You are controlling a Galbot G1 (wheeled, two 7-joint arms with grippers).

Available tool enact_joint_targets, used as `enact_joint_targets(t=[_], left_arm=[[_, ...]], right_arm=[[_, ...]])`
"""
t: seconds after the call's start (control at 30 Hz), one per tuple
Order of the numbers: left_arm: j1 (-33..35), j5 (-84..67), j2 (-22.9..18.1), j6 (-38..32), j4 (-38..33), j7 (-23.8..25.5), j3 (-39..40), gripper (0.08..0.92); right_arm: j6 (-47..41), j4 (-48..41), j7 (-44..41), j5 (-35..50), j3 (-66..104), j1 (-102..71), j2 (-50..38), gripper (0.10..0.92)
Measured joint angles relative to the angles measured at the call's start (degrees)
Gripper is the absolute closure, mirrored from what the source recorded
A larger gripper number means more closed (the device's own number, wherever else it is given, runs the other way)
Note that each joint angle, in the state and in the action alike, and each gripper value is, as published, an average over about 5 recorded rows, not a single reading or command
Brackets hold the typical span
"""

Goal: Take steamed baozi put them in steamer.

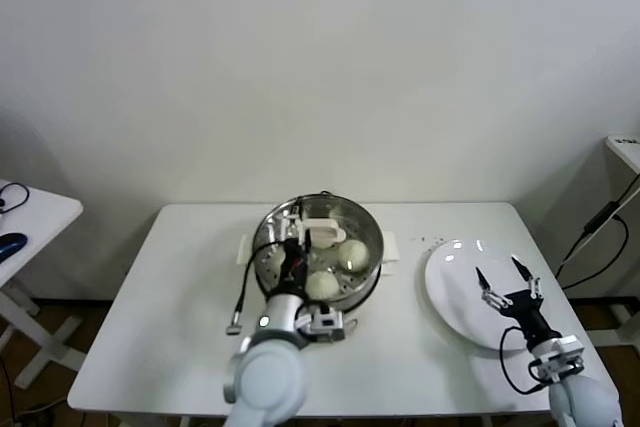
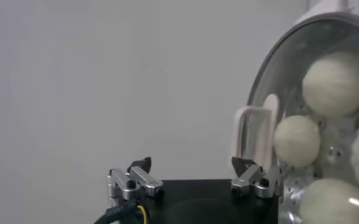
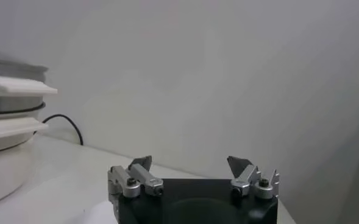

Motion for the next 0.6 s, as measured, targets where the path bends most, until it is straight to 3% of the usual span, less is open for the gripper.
enact_joint_targets(t=[0.3,0.6], left_arm=[[3.87,-16.5,5.43,-1.78,-4.73,-6.79,-8.61,0.177],[9.39,-47.73,8.6,-11.35,-4.29,-17.7,-21.13,0.177]], right_arm=[[-0.25,1.04,-0.01,2.75,-0.88,-0.21,-1.24,0.203],[-0.21,1.89,1.18,5.22,-3.15,0.33,-2.37,0.203]])
